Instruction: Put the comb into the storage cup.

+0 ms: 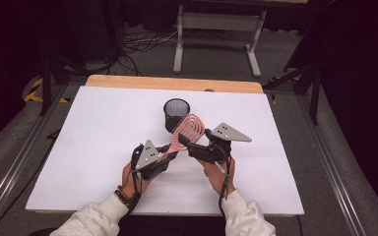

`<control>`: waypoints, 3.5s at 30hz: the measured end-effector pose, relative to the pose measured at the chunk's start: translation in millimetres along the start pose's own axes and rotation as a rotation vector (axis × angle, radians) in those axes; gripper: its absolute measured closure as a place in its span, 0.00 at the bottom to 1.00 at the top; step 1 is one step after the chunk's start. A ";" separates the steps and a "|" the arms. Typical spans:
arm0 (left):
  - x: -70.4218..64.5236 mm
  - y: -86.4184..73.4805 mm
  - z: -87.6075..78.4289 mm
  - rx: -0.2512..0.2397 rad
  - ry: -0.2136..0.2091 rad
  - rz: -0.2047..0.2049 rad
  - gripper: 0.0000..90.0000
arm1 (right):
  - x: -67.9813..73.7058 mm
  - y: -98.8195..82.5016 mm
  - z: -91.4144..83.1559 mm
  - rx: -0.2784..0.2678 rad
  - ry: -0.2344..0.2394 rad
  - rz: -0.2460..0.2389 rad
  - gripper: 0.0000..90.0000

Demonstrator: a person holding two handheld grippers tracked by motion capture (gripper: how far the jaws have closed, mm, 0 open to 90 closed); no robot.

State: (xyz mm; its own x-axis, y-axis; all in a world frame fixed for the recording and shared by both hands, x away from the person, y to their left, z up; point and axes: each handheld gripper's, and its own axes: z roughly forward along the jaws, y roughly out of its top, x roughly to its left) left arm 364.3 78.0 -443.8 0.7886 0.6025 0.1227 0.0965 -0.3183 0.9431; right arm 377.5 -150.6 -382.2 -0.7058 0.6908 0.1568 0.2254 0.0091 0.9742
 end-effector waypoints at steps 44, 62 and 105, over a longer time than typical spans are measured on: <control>-2.4 -2.6 12.2 0.078 0.024 0.051 0.32 | 8.8 10.5 -18.1 -0.017 0.012 -0.125 0.71; 29.4 -3.9 -21.9 0.027 0.003 0.063 0.16 | -5.7 17.4 -38.8 -0.042 -0.068 -0.140 0.71; 70.1 -50.8 -120.5 -0.029 0.077 0.075 0.02 | -17.3 36.9 -39.7 -0.053 -0.130 -0.193 0.71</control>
State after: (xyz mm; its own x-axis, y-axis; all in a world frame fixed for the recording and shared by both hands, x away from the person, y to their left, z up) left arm 341.5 224.6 -445.8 0.7438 0.6326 0.2158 0.0206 -0.3444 0.9386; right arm 371.3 -190.8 -342.5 -0.6390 0.7674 -0.0521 0.0564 0.1143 0.9918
